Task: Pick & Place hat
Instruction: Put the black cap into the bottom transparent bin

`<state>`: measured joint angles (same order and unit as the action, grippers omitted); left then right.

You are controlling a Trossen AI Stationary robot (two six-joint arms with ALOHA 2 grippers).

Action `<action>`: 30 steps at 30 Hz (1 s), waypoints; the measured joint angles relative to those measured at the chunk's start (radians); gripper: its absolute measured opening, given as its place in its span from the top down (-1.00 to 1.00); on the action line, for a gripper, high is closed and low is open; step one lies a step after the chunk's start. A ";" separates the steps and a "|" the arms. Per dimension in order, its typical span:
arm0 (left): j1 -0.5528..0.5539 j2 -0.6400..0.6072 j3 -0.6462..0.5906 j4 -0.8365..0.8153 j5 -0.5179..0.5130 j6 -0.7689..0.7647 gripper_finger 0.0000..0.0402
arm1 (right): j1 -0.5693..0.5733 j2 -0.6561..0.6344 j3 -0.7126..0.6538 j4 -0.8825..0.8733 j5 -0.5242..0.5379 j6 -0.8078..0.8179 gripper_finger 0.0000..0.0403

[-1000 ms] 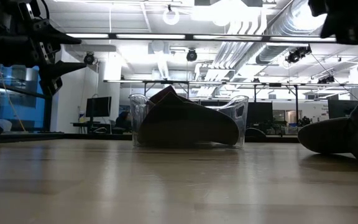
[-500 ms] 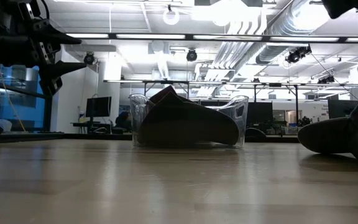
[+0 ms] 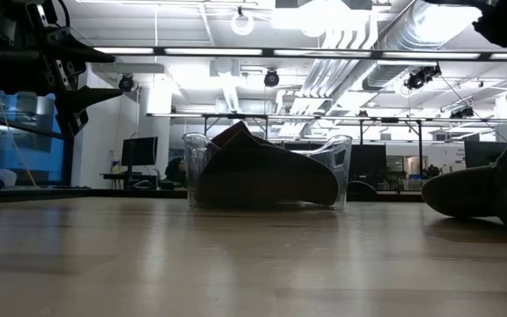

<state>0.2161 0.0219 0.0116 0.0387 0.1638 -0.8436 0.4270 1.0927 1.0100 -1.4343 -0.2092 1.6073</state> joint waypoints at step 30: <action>0.000 0.000 0.000 0.000 0.000 0.000 -0.09 | 0.118 0.243 -0.090 0.319 -0.070 0.124 -0.57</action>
<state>0.2160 0.0216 0.0114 0.0387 0.1639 -0.8439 0.5453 1.3361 0.9205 -1.1153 -0.2790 1.7317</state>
